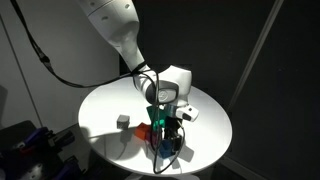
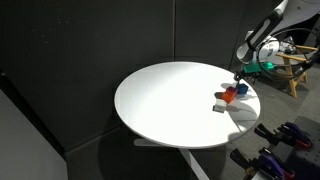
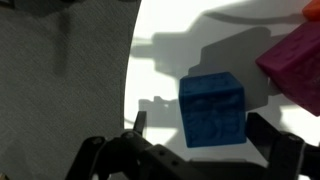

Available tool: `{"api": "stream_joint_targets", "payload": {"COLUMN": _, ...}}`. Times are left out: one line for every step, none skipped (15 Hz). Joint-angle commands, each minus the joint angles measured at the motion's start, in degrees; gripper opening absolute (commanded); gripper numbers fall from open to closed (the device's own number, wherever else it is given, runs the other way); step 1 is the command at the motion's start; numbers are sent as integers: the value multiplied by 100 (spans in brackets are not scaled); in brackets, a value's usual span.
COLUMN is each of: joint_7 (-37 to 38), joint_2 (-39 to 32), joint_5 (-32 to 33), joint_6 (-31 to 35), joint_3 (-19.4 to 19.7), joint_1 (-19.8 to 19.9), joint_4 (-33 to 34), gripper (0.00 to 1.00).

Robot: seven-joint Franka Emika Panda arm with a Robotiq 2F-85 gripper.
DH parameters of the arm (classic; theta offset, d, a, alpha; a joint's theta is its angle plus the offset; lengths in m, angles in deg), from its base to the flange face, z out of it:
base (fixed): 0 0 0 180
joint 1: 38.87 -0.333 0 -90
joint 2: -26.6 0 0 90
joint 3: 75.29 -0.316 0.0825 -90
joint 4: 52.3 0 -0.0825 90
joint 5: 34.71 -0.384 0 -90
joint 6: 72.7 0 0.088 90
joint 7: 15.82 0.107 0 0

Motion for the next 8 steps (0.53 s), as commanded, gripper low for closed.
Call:
{"api": "stream_joint_targets", "payload": {"joint_7": -35, "joint_2": -67, "joint_5": -85, "joint_6": -21, "joint_3": -64, "joint_1": 81, "joint_4": 132, "gripper": 100}}
{"api": "stream_joint_targets", "payload": {"joint_7": -39, "joint_2": -32, "joint_5": -81, "joint_6": -28, "joint_3": -61, "joint_1": 77, "joint_4": 108, "gripper": 100}}
{"api": "stream_joint_targets", "payload": {"joint_7": -51, "joint_2": 32, "joint_5": -77, "joint_6": -38, "joint_3": -58, "joint_1": 73, "joint_4": 60, "gripper": 100}}
{"api": "stream_joint_targets", "payload": {"joint_7": -59, "joint_2": 91, "joint_5": -65, "joint_6": -53, "joint_3": -50, "joint_1": 64, "joint_4": 14, "gripper": 100}}
{"api": "stream_joint_targets", "payload": {"joint_7": -72, "joint_2": 136, "joint_5": -54, "joint_6": -68, "joint_3": -45, "joint_1": 58, "joint_4": -22, "gripper": 100}}
{"api": "stream_joint_targets", "payload": {"joint_7": -65, "joint_2": 198, "joint_5": -34, "joint_6": -108, "joint_3": -26, "joint_1": 38, "joint_4": -69, "gripper": 100}}
{"api": "stream_joint_targets", "payload": {"joint_7": -44, "joint_2": 252, "joint_5": -11, "joint_6": -121, "joint_3": -2, "joint_1": 13, "joint_4": -115, "gripper": 100}}
{"api": "stream_joint_targets", "payload": {"joint_7": -46, "joint_2": 289, "joint_5": -1, "joint_6": -144, "joint_3": 3, "joint_1": 5, "joint_4": -138, "gripper": 100}}
